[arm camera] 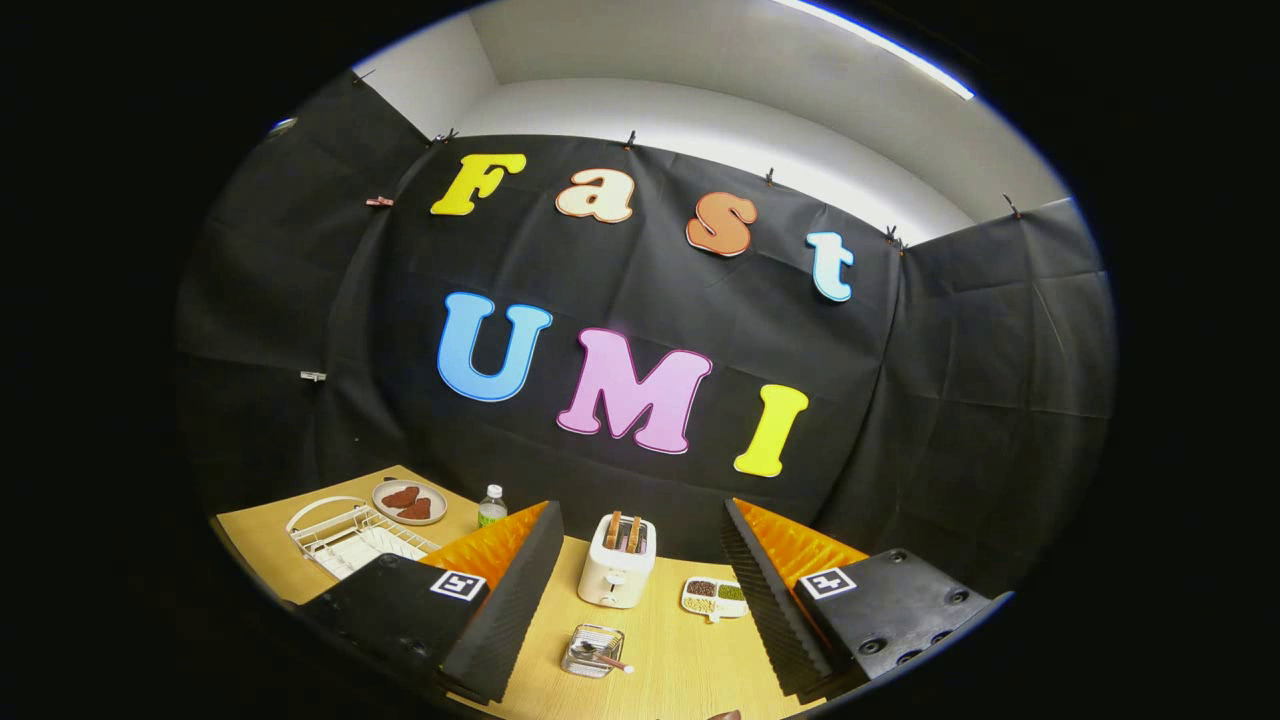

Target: Take the plate from the dish rack, then take the spoon from the basket and place it into the plate.

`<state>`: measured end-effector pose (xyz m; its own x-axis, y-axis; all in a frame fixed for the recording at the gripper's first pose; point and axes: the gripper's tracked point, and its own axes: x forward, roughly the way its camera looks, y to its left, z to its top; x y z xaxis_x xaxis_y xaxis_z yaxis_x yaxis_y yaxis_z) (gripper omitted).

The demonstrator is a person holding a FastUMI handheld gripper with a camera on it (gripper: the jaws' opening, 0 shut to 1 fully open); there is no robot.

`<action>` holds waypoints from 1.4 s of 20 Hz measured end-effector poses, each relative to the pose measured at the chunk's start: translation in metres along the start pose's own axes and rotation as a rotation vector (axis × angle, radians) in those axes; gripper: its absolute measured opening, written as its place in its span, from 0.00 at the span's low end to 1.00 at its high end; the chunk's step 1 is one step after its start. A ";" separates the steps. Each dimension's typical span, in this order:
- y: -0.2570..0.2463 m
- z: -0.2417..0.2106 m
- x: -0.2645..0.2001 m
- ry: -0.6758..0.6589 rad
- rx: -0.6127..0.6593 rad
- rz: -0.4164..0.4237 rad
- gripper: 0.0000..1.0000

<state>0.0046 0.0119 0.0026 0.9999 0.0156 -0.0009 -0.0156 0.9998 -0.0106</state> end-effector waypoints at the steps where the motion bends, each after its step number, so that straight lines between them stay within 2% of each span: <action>1: 0.001 0.000 0.000 0.001 0.002 0.002 0.97; 7: 0.007 -0.004 0.000 0.013 0.006 0.022 0.97; 10: 0.033 -0.001 0.010 0.046 0.085 0.105 0.97; 12: 0.061 -0.006 0.020 0.117 0.148 0.201 0.97; 14: 0.086 -0.025 0.032 0.245 0.159 0.277 0.97; 16: 0.094 -0.048 0.045 0.353 0.136 0.292 0.98; 19: 0.112 -0.072 0.068 0.426 0.094 0.307 0.98; 25: 0.162 -0.117 0.096 0.579 0.101 0.361 0.98; 28: 0.179 -0.142 0.110 0.646 0.092 0.358 0.98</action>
<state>0.1120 0.1913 -0.1415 0.7338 0.3591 -0.5767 -0.3117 0.9322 0.1839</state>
